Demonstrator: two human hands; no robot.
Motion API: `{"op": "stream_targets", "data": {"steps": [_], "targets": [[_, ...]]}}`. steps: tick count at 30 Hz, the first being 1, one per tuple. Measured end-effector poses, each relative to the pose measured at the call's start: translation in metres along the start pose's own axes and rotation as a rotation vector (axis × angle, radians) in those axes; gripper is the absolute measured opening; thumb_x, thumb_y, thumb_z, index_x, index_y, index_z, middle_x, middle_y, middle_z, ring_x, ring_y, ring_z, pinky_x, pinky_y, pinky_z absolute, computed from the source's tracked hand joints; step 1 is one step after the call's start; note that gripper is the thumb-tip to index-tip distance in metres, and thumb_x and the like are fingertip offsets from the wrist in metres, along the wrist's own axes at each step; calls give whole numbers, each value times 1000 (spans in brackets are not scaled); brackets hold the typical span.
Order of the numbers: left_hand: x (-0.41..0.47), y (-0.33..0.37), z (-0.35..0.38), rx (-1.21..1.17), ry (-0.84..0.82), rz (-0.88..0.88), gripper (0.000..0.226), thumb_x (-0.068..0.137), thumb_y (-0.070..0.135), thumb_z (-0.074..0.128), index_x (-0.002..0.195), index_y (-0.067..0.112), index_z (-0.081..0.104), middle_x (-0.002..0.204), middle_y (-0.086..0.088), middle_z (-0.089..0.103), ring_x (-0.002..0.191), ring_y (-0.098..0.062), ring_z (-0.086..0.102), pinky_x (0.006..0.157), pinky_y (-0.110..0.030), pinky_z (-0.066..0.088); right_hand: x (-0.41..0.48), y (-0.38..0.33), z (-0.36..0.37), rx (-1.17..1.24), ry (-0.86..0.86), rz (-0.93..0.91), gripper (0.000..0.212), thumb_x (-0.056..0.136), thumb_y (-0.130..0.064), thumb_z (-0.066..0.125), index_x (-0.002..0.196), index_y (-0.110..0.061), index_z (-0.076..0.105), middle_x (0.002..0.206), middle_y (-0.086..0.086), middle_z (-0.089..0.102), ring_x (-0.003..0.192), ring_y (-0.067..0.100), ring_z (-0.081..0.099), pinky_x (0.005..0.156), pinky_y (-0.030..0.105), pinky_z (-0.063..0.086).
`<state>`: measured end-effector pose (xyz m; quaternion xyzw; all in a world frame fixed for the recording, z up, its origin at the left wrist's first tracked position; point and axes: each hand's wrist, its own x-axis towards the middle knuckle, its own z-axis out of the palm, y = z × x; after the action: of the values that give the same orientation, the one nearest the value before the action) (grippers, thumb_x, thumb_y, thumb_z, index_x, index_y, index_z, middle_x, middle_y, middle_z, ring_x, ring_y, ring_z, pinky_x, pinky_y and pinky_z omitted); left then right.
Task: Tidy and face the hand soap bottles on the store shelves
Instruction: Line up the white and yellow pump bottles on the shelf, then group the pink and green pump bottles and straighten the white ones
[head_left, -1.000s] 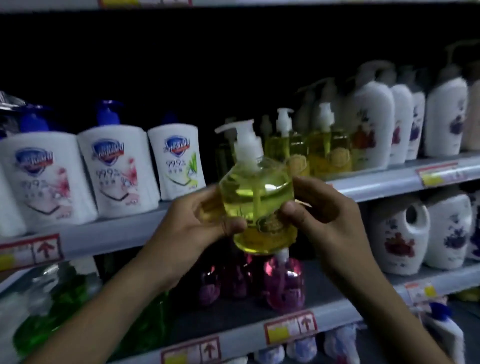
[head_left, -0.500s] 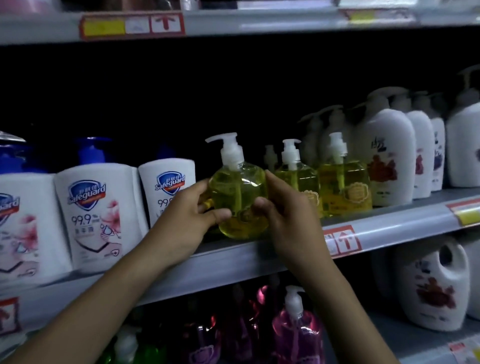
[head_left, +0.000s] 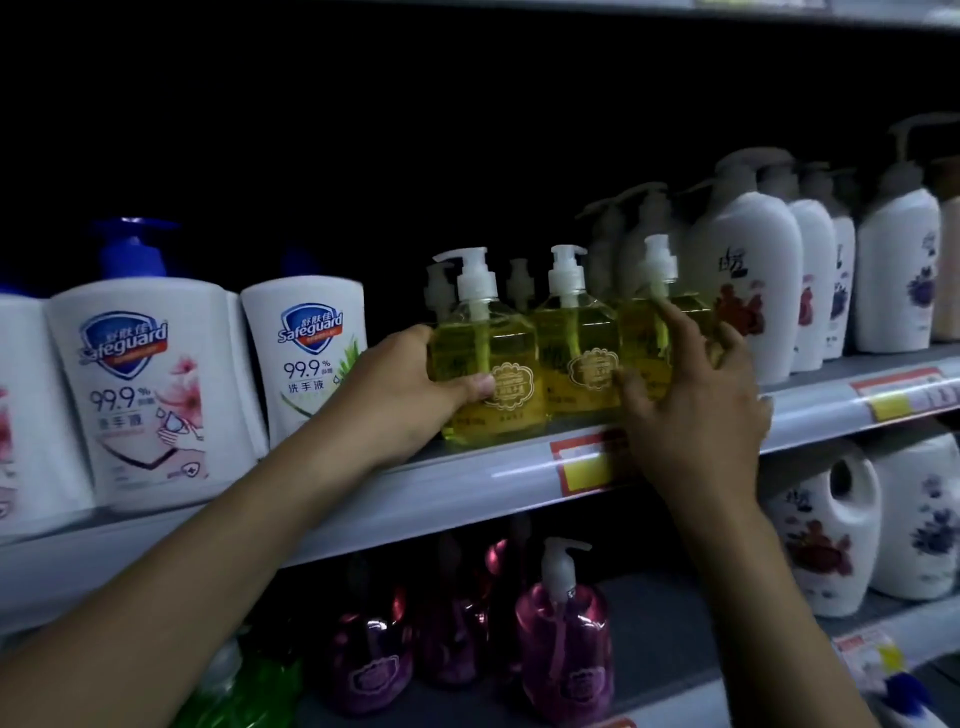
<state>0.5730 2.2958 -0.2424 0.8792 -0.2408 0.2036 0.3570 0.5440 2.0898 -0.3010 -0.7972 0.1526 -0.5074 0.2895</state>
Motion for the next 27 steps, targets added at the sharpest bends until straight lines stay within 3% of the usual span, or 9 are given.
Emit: {"op": "stream_targets", "data": {"steps": [4, 10, 13, 17, 20, 23, 25, 27], "targets": [[3, 4, 5, 21, -1, -17, 39, 83, 40, 68, 116, 24, 58, 105, 6, 66, 92, -11, 62, 74, -23, 46, 8, 13, -5, 5, -115, -5, 62, 90, -41, 53, 142, -53, 21, 151, 15, 28, 141, 32, 29, 111, 64, 19], [6, 8, 11, 81, -15, -33, 44, 83, 45, 66, 118, 19, 55, 107, 2, 65, 95, -16, 61, 85, -34, 50, 11, 19, -7, -19, -168, -28, 61, 93, -46, 48, 144, -54, 16, 155, 15, 21, 143, 32, 26, 114, 62, 16], [3, 10, 11, 111, -25, -33, 50, 84, 49, 63, 123, 19, 53, 112, 1, 65, 98, -17, 61, 87, -36, 50, 8, 20, -8, -32, -142, -37, 60, 92, -46, 48, 145, -51, 19, 152, 18, 26, 139, 35, 30, 113, 59, 24], [-13, 9, 9, 289, -8, 11, 77, 90, 52, 52, 149, 16, 20, 134, -6, 53, 115, -22, 55, 93, -39, 48, -15, 0, -9, -29, -22, -16, 52, 91, -32, 52, 141, -30, 40, 146, 19, 34, 130, 40, 37, 102, 51, 40], [-50, 10, 0, 412, 12, 103, 73, 95, 47, 44, 152, 20, 9, 143, -1, 39, 123, -21, 46, 94, -37, 45, -51, -22, -12, -81, 3, -128, 51, 87, -26, 57, 136, -21, 45, 142, 18, 36, 122, 37, 42, 93, 45, 43], [-102, -9, -16, 519, 185, 322, 53, 95, 27, 48, 144, 10, 38, 140, -5, 49, 121, -25, 52, 91, -37, 47, -100, -36, -17, 22, -41, -256, 38, 88, -24, 56, 125, -18, 52, 128, 11, 47, 107, 32, 52, 79, 40, 48], [-139, -36, -23, 584, 285, 492, 38, 88, 14, 52, 123, 2, 60, 118, -15, 64, 102, -34, 62, 82, -43, 54, -144, -45, -16, 122, -133, -284, 25, 88, -22, 50, 111, -15, 57, 110, 8, 56, 94, 31, 58, 71, 40, 49], [-178, -68, -30, 642, 219, 611, 24, 86, 8, 51, 101, 0, 68, 95, -17, 67, 83, -37, 61, 71, -46, 52, -192, -51, -10, 139, -282, -298, 14, 84, -21, 50, 94, -14, 58, 90, 6, 62, 81, 31, 60, 64, 41, 46]]}}
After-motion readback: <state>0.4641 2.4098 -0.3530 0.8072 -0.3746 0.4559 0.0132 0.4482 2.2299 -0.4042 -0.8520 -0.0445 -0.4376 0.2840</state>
